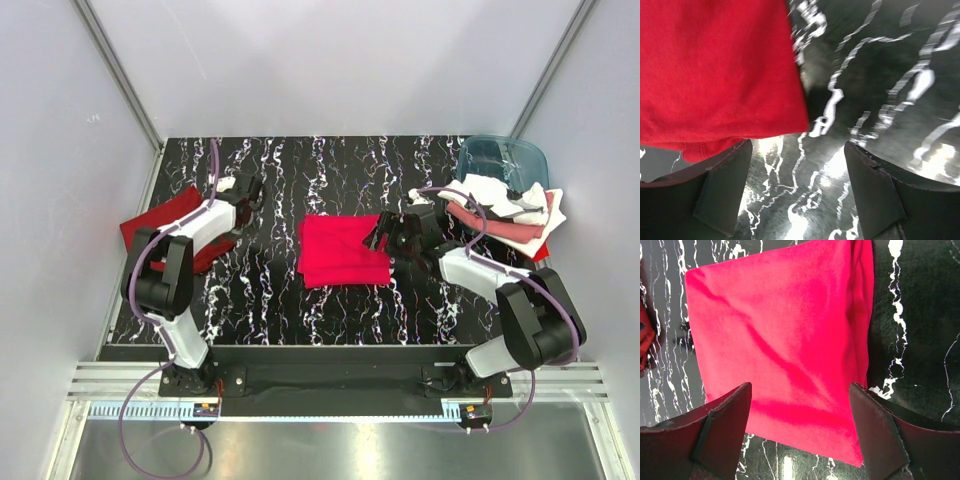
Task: Fold and stack the t-shirts
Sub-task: Neatly place the folded tshirt to the corner
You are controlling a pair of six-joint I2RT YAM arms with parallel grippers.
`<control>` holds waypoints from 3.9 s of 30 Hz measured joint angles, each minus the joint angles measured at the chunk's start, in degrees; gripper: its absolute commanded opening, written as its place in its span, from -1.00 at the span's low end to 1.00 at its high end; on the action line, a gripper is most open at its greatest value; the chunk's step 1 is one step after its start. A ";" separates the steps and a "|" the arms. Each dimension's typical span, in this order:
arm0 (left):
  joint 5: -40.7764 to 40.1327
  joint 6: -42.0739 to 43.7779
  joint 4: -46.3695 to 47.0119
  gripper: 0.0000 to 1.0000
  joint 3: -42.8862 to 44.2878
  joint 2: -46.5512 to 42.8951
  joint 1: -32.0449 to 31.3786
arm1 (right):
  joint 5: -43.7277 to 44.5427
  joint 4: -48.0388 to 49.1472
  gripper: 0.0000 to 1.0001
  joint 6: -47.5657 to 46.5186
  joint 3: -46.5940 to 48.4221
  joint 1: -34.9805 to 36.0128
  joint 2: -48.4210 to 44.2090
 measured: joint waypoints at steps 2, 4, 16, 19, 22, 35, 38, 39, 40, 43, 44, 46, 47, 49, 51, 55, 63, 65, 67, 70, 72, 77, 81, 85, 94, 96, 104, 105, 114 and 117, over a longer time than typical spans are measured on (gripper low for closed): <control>0.48 -0.44 -0.59 0.55 -0.02 1.20 1.31 | 0.28 0.02 0.69 0.09 -0.17 0.00 -0.48; 1.05 -0.98 -0.83 0.51 -0.07 1.70 2.75 | 0.35 0.04 0.69 0.15 -0.33 0.00 -0.68; 7.41 -3.32 4.52 -0.92 -1.92 4.72 8.66 | 0.85 -0.02 0.68 0.17 -1.42 0.00 -1.57; 8.50 -3.30 6.01 -1.00 -3.08 3.78 8.79 | 0.90 -0.02 0.68 0.17 -1.42 0.00 -1.84; 8.92 -4.07 8.00 -1.00 -4.39 2.95 7.72 | 0.92 -0.02 0.68 0.17 -1.42 0.00 -2.10; 12.66 -21.38 11.21 -0.88 6.78 11.69 -4.35 | 3.50 -0.22 0.69 0.17 -1.70 0.00 -3.61; 15.08 -23.10 12.24 0.29 14.51 16.98 -4.39 | 3.80 -0.31 0.69 0.17 -1.75 0.00 -3.78; 16.55 -22.64 12.55 0.56 17.33 18.69 -4.39 | 4.02 -0.31 0.70 0.17 -1.77 0.00 -3.89; 17.92 -22.62 12.39 0.69 20.31 20.06 -4.39 | 4.39 -0.31 0.70 0.17 -1.81 0.00 -4.02; 19.93 -20.31 10.25 0.84 28.46 22.05 -4.79 | 4.96 -0.37 0.70 0.17 -1.86 0.00 -4.22; 19.89 -19.30 9.49 0.86 29.77 21.49 -5.09 | 4.94 -0.39 0.70 0.17 -1.86 0.00 -4.22; 19.02 -17.38 7.85 0.87 30.45 19.47 -5.86 | 4.94 -0.37 0.70 0.17 -1.95 0.00 -4.22; 17.99 -15.58 5.99 0.87 30.12 17.66 -6.16 | 4.94 -0.39 0.70 0.17 -1.99 0.00 -4.22; 16.17 -12.79 3.67 0.86 29.00 14.78 -6.95 | 4.94 -0.44 0.69 0.20 -2.08 0.00 -4.22; 14.12 -9.22 0.96 0.83 27.63 11.78 -7.43 | 4.94 -0.39 0.69 0.22 -2.10 0.00 -4.22; 8.70 -3.04 -2.97 0.79 25.38 9.35 -8.11 | 4.96 -0.37 0.68 0.24 -2.25 0.00 -4.57; -2.43 5.51 -7.41 0.75 21.40 11.47 -14.14 | 6.27 -0.15 0.68 0.22 -3.23 0.00 -5.46; -3.34 6.91 -7.63 0.79 21.40 12.87 -15.34 | 6.49 -0.17 0.68 0.22 -3.23 0.00 -5.49; -3.58 8.61 -7.48 0.79 21.31 14.51 -15.93 | 6.54 -0.17 0.68 0.20 -3.23 0.00 -5.49; -3.30 10.58 -7.21 0.76 20.92 16.35 -15.89 | 6.84 -0.17 0.68 0.20 -3.23 0.00 -5.49; -3.34 11.08 -7.65 0.59 21.18 17.77 -15.89 | 6.91 -0.20 0.68 0.20 -3.23 0.00 -5.49; -3.76 10.97 -10.86 0.32 24.17 22.14 -15.58 | 7.43 -0.24 0.68 0.20 -3.23 0.00 -5.49; -3.41 9.79 -12.15 -0.07 24.76 22.64 -15.58 | 8.63 -0.72 0.69 0.20 -3.23 0.00 -5.49; -1.84 8.92 -13.07 -0.68 24.68 23.06 -15.58 | 9.57 -1.36 0.68 0.22 -3.26 -0.02 -5.49; 10.03 7.91 -8.17 -1.00 21.09 19.43 -14.47 | 11.43 -2.86 0.66 1.49 -3.17 -1.53 -3.96; 14.38 6.51 -5.84 -0.99 20.81 18.75 -14.29 | 11.32 -3.23 0.68 1.73 -3.10 -2.19 -2.32; 24.85 2.69 -0.63 0.46 21.77 18.29 -14.34 | 9.20 -2.89 0.75 1.68 -2.51 -3.15 2.08; 25.05 2.56 -0.52 0.47 21.53 17.84 -14.34 | 8.87 -2.80 0.74 1.66 -2.27 -3.15 2.54; 26.43 2.43 1.20 0.50 18.62 11.72 -14.64 | 8.00 -2.19 0.35 1.92 1.55 -4.22 7.02; 27.41 2.45 2.47 0.50 18.49 11.52 -15.06 | 8.13 -2.62 -0.05 2.40 1.53 -5.27 7.02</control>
